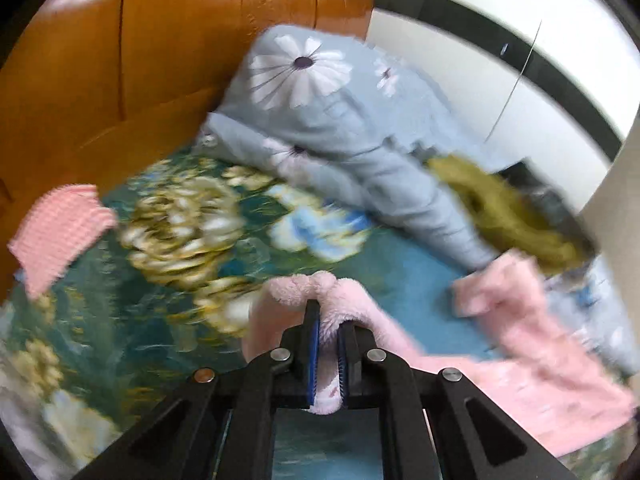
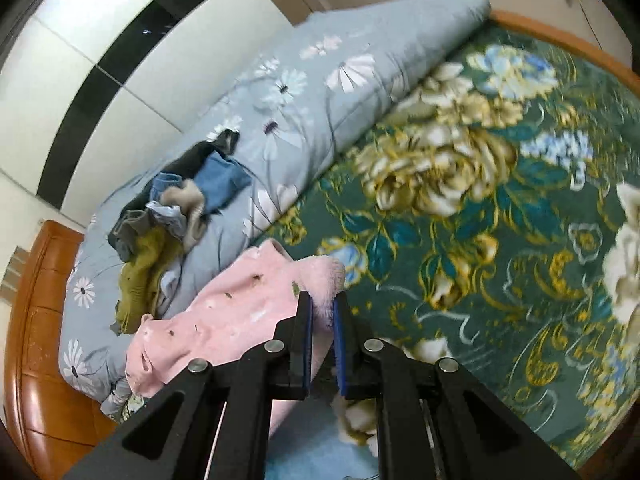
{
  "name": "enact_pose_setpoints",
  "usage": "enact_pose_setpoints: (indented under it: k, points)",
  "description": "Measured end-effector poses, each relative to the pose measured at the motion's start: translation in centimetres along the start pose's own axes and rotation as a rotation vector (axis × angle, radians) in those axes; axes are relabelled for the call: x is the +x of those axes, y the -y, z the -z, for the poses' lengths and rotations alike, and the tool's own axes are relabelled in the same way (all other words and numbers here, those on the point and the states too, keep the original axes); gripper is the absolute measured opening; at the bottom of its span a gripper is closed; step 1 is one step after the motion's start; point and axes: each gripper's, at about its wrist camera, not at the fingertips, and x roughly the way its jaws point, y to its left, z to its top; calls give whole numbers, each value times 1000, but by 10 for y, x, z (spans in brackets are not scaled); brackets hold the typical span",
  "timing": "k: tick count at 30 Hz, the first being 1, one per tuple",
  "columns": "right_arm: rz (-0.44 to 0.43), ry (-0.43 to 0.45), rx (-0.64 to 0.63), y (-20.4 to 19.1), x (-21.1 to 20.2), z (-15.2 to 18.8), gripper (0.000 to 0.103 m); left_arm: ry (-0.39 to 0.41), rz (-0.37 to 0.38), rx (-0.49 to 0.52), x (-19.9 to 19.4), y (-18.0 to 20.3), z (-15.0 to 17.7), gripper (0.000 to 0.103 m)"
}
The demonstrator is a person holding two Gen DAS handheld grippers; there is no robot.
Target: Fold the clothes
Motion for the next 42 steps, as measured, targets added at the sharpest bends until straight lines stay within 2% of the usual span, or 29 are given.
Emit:
enact_pose_setpoints:
  k: [3, 6, 7, 9, 11, 12, 16, 18, 21, 23, 25, 27, 29, 32, 37, 39, 42]
  points:
    - [67, -49, 45, 24, 21, 9, 9, -126, -92, -24, 34, -30, 20, 8]
    - [125, -128, 99, 52, 47, 27, 9, -219, -132, -126, 51, -61, 48, 12]
    - [128, -138, 115, 58, 50, 32, 9, -228, -122, -162, 49, -69, 57, 13]
    - [129, -153, 143, 68, 55, 38, 10, -232, -122, -226, 48, -81, 73, 20]
    - [126, -161, 155, 74, 57, 41, 10, -237, -115, -301, 42, -94, 87, 33]
    - [129, -165, 152, 74, 58, 41, 10, -235, -97, -345, 39, -100, 91, 34]
    - [146, -168, 109, 65, 59, 38, 10, -190, 87, -678, 28, -129, 118, 42]
    - [151, -169, 95, 61, 59, 36, 10, -201, 221, -829, 33, -131, 131, 42]
    - [161, -175, 87, 58, 59, 38, 10, -189, 320, -910, 45, -122, 132, 48]
    - [166, -177, 89, 57, 59, 39, 10, -188, 315, -948, 53, -116, 129, 58]
    - [164, -177, 93, 57, 57, 40, 10, -187, 334, -1011, 58, -117, 130, 58]
    - [160, -178, 95, 57, 55, 40, 10, -188, 412, -1077, 58, -113, 137, 60]
    - [157, -176, 94, 56, 53, 41, 10, -267, 410, -1104, 63, -107, 144, 60]
    - [166, -188, 90, 54, 56, 44, 10, -257, 436, -1097, 64, -99, 140, 60]
    - [171, -199, 76, 46, 62, 46, 10, -284, 246, -1035, 83, -101, 117, 61]
    - [167, -196, 78, 45, 61, 45, 10, -271, 221, -1026, 81, -105, 110, 61]
    - [164, -192, 78, 46, 58, 44, 10, -252, 179, -944, 75, -107, 99, 61]
